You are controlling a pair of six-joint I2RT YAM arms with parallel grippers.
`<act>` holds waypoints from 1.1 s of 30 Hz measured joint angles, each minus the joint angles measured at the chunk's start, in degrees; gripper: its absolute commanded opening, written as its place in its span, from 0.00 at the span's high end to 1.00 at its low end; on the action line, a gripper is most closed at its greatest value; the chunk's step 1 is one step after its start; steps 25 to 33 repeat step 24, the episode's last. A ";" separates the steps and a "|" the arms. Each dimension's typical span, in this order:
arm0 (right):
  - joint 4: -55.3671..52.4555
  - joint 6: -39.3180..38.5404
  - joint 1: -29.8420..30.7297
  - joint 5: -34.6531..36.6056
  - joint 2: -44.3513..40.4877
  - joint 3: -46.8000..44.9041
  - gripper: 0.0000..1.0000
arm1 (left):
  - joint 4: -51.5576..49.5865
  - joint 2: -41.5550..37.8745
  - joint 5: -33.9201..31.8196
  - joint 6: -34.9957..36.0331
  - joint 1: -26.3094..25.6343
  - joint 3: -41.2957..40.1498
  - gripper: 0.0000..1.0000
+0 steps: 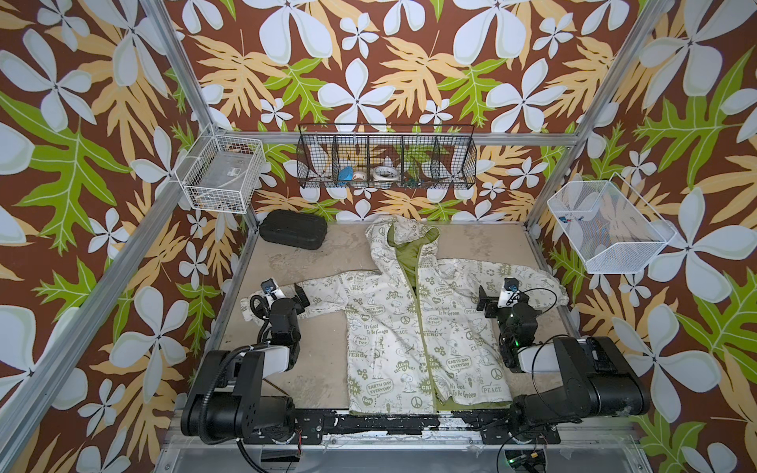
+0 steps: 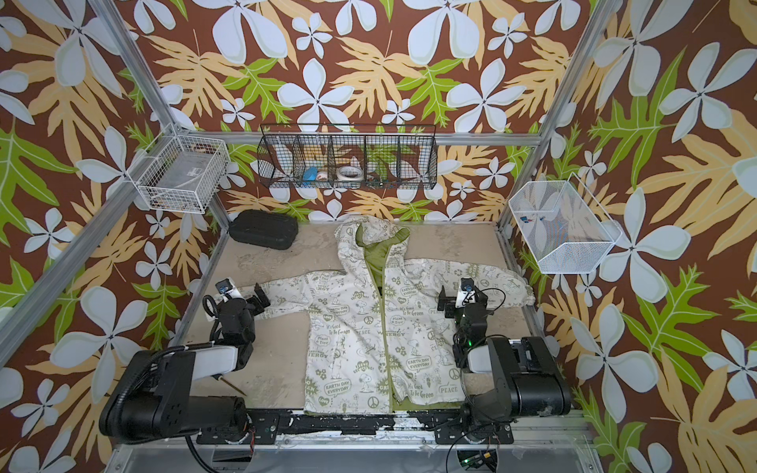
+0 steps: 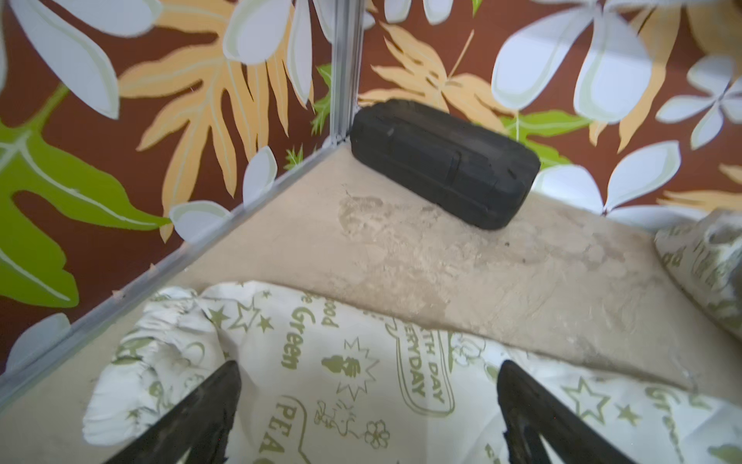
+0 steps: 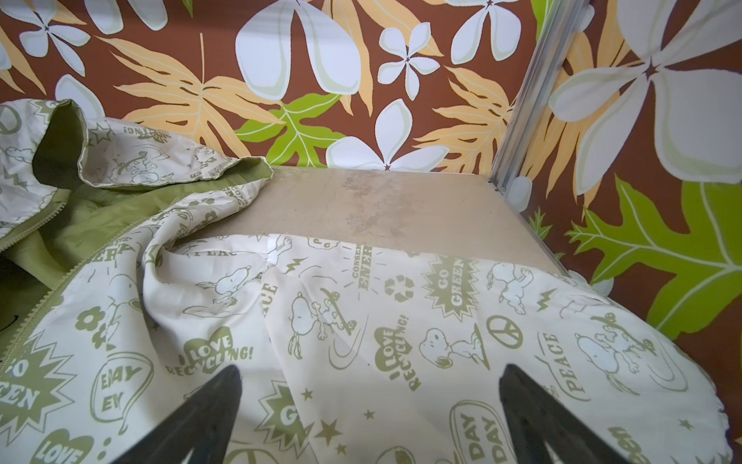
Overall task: Unzip the jacket
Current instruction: Reset both arms
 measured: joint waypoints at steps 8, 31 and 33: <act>-0.28 -0.66 0.00 -0.24 -0.02 0.20 0.00 | 16.31 3.80 2.80 6.03 -2.75 -5.70 0.00; -0.37 -0.72 0.00 -0.44 0.35 0.74 0.00 | 20.85 3.89 1.36 7.76 -4.35 -6.67 0.00; -0.37 -0.72 0.00 -0.44 0.35 0.74 0.00 | 20.85 3.89 1.36 7.76 -4.35 -6.67 0.00</act>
